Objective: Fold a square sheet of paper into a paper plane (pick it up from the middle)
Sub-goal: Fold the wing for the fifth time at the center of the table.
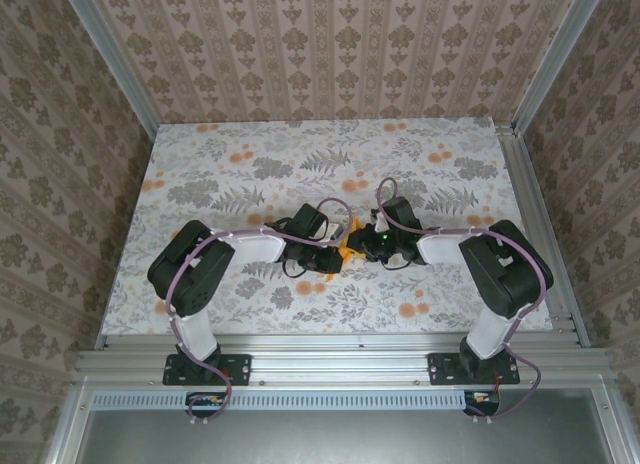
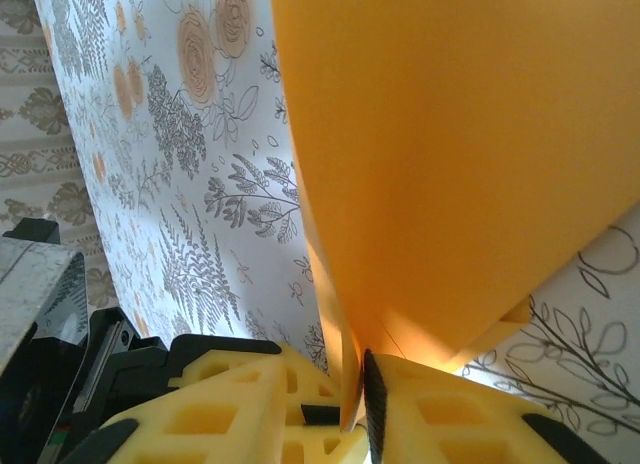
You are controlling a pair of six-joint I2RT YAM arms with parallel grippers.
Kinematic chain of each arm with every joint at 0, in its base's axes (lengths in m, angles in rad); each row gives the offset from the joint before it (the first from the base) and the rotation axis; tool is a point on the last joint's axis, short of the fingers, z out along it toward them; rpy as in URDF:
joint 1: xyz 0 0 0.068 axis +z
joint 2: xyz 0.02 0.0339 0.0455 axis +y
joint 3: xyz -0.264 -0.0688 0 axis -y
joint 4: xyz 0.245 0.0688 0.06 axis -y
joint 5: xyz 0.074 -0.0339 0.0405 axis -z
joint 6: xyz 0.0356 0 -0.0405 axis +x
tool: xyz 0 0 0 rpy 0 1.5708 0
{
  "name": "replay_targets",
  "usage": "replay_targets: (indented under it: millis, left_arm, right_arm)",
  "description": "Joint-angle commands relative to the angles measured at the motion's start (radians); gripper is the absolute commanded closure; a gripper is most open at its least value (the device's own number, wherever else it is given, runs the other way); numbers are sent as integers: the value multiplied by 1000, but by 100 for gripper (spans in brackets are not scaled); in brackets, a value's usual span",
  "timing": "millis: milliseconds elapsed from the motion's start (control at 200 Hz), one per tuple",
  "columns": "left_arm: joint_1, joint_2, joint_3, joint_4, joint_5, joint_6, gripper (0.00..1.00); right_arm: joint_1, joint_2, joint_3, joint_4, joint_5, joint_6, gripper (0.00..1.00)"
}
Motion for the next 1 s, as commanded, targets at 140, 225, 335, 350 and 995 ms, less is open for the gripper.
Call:
replay_targets:
  millis: [140, 225, 335, 350, 995]
  left_arm:
    - [8, -11, 13, -48, 17, 17, 82]
    - [10, -29, 14, -57, 21, 15, 80]
    - [13, -54, 16, -60, 31, 9, 77]
    - [14, -57, 16, -60, 32, 8, 77]
    - [40, -87, 14, -156, -62, 53, 67]
  right_arm:
    - [-2, 38, 21, -56, 2, -45, 87]
    - [-2, 42, 17, -58, 7, -49, 92]
    - [-2, 49, 18, -56, 11, -54, 95]
    - [-1, 50, 18, -55, 12, -54, 95]
    - [16, 92, 34, -46, 17, -57, 100]
